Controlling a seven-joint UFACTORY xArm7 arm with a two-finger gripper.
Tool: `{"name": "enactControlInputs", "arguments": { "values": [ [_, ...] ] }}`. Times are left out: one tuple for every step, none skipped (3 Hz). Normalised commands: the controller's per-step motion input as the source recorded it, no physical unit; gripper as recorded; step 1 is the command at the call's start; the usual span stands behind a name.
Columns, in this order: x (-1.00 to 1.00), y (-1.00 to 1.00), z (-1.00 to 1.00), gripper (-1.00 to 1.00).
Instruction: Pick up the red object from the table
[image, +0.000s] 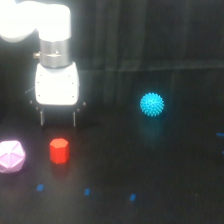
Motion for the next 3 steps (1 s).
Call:
{"name": "enactControlInputs", "arguments": {
  "values": [
    [0.36, -1.0, 0.05, 0.5],
    [-0.35, -0.55, 0.41, 1.0],
    [-0.33, -0.87, -0.02, 1.0]
  ]
}}
